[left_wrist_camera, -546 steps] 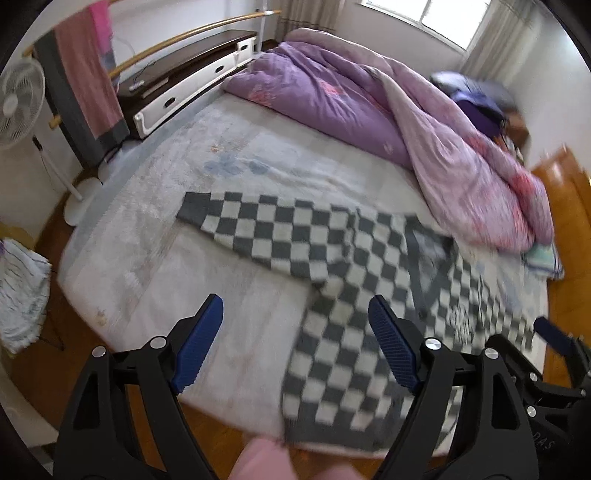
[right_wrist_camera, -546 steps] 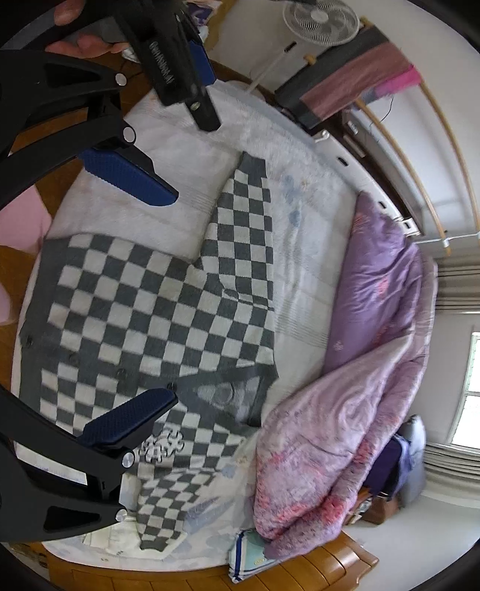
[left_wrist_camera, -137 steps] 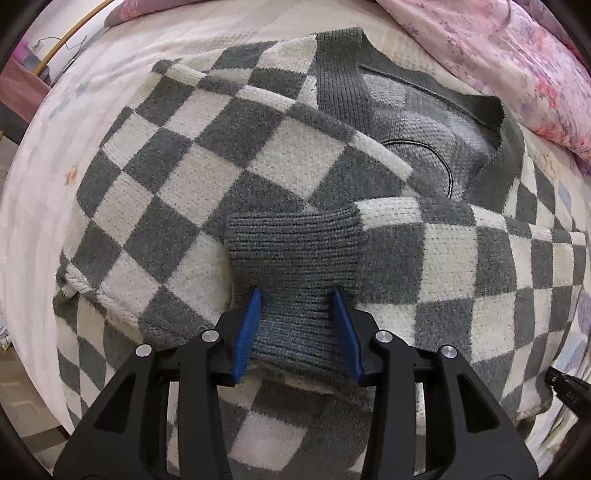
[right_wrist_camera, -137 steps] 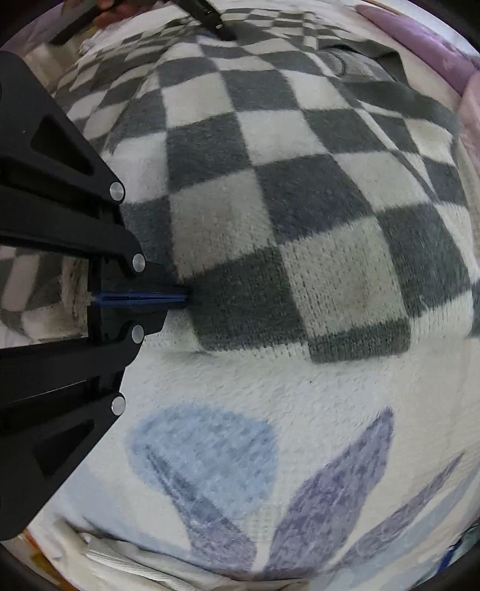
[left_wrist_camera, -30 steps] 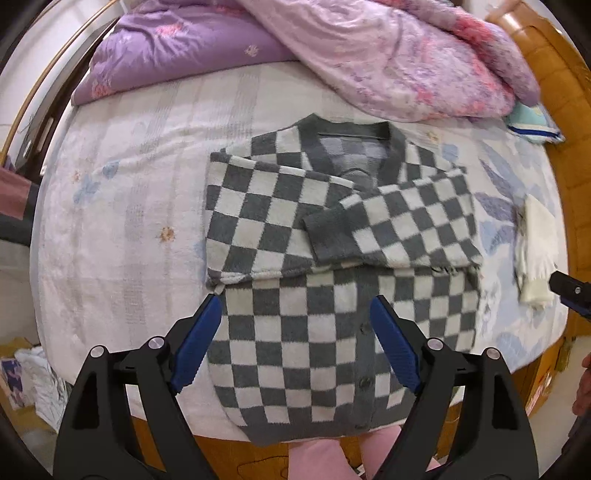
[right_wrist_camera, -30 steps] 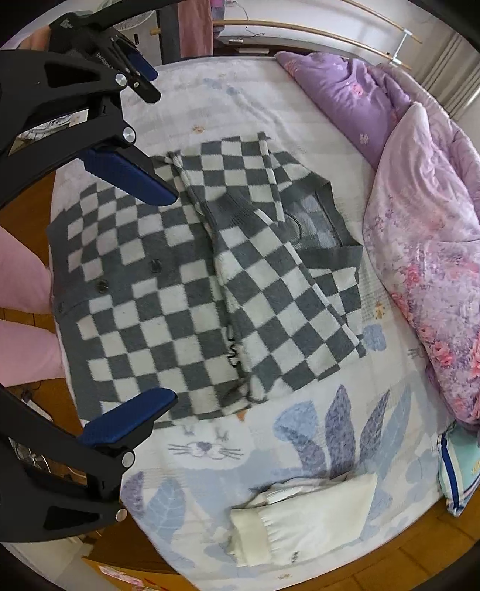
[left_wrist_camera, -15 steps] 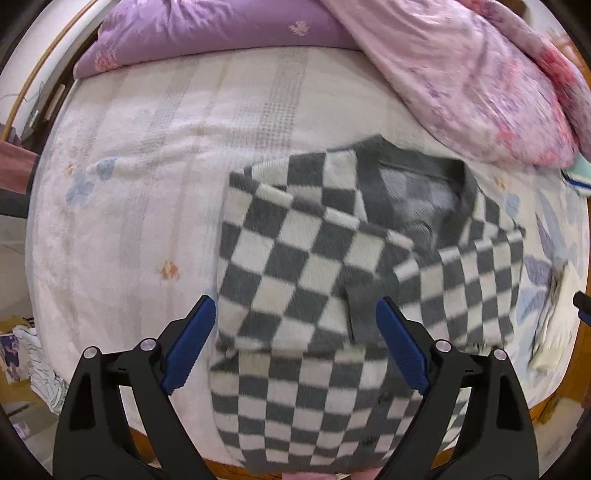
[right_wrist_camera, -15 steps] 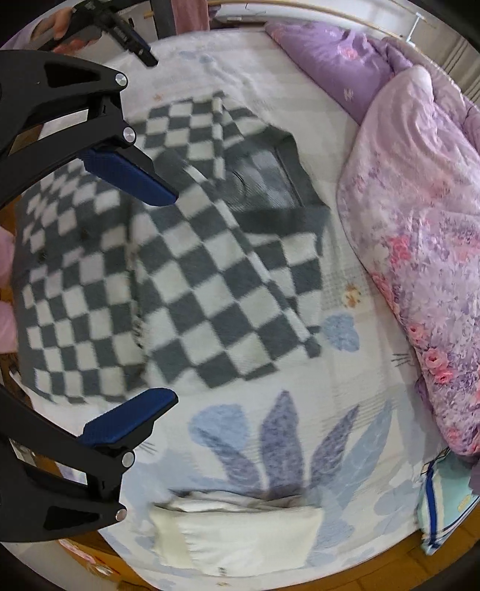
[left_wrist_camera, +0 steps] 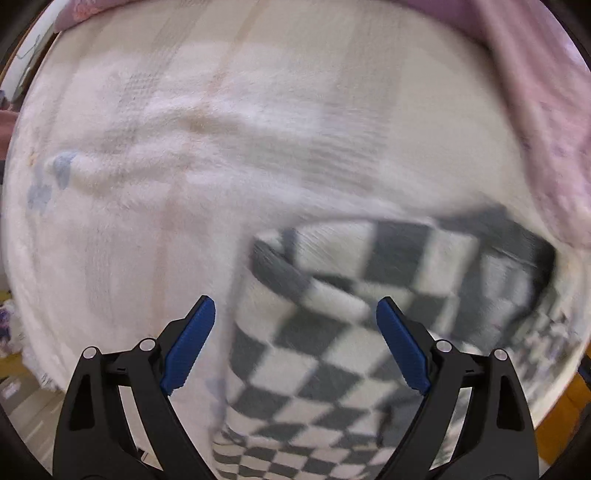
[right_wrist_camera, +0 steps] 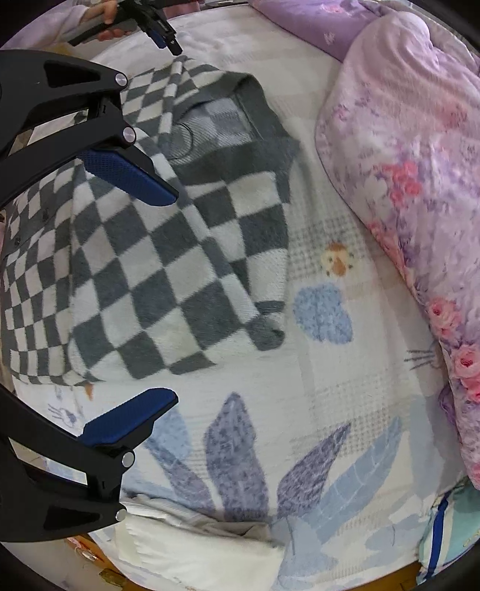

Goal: Fold large clothes

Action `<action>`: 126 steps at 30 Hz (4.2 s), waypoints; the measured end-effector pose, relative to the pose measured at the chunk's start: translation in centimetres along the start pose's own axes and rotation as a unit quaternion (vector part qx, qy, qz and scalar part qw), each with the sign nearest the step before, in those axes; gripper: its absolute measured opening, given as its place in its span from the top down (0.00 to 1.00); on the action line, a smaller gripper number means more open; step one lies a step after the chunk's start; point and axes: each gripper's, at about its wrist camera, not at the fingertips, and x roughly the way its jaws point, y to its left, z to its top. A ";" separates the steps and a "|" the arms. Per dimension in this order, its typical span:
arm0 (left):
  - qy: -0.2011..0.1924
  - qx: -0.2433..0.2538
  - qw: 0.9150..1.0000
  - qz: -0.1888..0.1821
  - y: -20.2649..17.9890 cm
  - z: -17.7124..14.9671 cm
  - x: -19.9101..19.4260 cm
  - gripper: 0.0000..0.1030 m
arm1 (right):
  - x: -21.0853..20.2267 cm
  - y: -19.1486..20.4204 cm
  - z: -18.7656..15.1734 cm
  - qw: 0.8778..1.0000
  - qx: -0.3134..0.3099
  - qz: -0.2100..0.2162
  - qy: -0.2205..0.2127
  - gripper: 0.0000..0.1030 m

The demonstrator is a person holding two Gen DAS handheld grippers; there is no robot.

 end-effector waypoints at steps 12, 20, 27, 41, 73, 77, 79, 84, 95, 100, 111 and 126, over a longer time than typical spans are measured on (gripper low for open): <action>0.026 0.004 0.996 -0.080 2.2 1.2 5.0 0.60 | 8.0 -2.8 7.2 0.996 0.035 0.007 0.082 0.08; -0.003 -0.042 0.997 -0.066 2.8 0.8 2.9 0.74 | 12.1 -4.4 6.9 0.990 0.092 0.030 0.103 0.21; -0.043 -0.057 0.996 -0.047 2.5 -1.1 -0.2 0.78 | 8.5 -5.7 4.1 0.989 0.114 0.086 0.045 0.79; -0.121 -0.044 0.991 -0.027 1.1 -8.4 -7.9 0.78 | -1.1 -5.9 -2.9 0.987 0.078 0.106 -0.088 0.80; -0.279 -0.027 0.959 -0.045 8.7 -40.5 -12.6 0.79 | -7.8 -8.5 -36.2 0.959 0.045 0.115 -0.256 0.82; -0.268 -0.036 0.962 -0.037 10.0 -44.7 -9.0 0.80 | -4.0 -9.6 -40.2 0.966 0.043 0.105 -0.234 0.82; -0.248 -0.032 0.968 -0.027 10.3 -46.2 -6.7 0.79 | -1.4 -10.2 -42.0 0.972 0.044 0.100 -0.207 0.81; -0.115 -0.041 0.992 -0.031 11.6 -49.6 1.0 0.71 | 6.1 -11.6 -46.1 0.992 0.075 0.074 -0.068 0.71; -0.039 -0.068 0.993 -0.087 12.6 -54.6 3.4 0.43 | 7.4 -11.3 -52.0 0.980 0.145 0.130 -0.024 0.32; -0.026 -0.108 0.990 -0.089 11.0 -52.9 4.7 0.15 | 10.8 -7.4 -49.7 0.983 0.130 0.131 0.012 0.22; -0.008 -0.052 0.994 -0.099 8.2 -50.4 5.2 0.83 | 13.5 -5.1 -46.2 0.960 0.180 0.207 0.044 0.86; 0.015 -0.013 1.000 -0.024 11.7 -51.5 4.9 0.38 | 13.3 -10.0 -48.3 0.970 0.210 0.103 0.063 0.24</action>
